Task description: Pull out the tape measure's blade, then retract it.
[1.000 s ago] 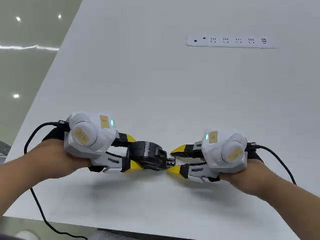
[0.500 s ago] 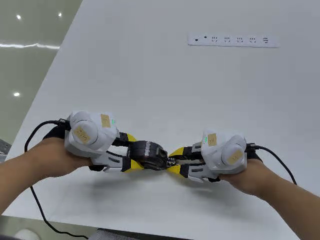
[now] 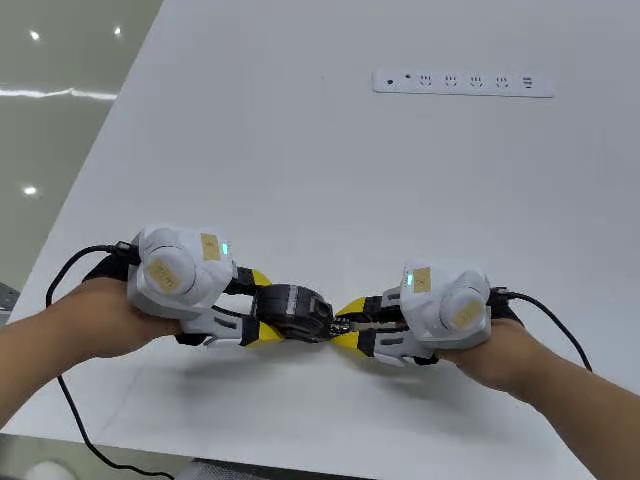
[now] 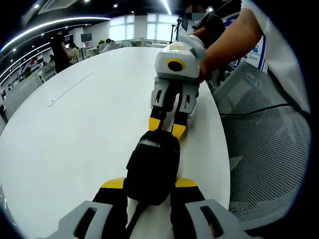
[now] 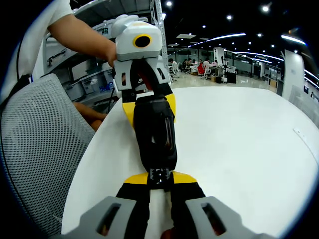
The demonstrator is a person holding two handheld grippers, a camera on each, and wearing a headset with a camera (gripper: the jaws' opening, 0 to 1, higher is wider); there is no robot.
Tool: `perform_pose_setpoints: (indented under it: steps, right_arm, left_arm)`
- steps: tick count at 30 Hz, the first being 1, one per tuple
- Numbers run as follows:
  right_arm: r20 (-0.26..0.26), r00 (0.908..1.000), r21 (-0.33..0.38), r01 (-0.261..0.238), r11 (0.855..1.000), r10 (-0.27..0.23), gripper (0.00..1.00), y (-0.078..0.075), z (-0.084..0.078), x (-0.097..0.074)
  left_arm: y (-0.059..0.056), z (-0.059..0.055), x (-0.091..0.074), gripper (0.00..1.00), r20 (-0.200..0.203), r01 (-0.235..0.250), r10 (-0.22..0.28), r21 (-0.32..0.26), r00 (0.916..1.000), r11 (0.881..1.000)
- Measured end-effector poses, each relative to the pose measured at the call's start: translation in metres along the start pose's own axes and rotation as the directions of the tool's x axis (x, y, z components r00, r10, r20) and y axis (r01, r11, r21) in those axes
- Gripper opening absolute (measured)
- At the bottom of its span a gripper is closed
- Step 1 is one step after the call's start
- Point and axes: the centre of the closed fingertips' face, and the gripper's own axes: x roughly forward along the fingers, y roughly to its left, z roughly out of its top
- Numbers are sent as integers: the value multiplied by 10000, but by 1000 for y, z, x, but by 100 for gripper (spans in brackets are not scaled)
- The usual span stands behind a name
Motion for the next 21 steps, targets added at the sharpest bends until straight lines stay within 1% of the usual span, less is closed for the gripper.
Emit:
perform_pose_setpoints:
  steps: [4, 12, 13, 18, 21]
  right_arm:
    - [-76, 10000, 53, -20, 10000, 21, 13, 0, -1, -1]
    - [-213, 9998, -99, 57, 9999, -60, 13, 1, -3, -4]
    - [-189, 9998, 7, 73, 10000, -73, 13, 0, -3, -6]
    - [-269, 9996, -74, 74, 9999, -76, 12, 1, -4, -9]
    - [-275, 9996, 7, 74, 10000, -74, 12, 1, -5, -11]
  left_arm:
    - [1, -1, 0, 29, -46, -51, 51, 46, 10000, 10000]
    - [0, -1, 0, 29, -130, -21, 23, 203, 9999, 9998]
    - [1, -2, 0, 29, -143, -18, 21, 185, 9999, 9998]
    - [0, -1, 0, 29, -188, -8, 12, 227, 9998, 9997]
    - [-1, -1, 1, 29, -223, 12, -6, 292, 9998, 9996]
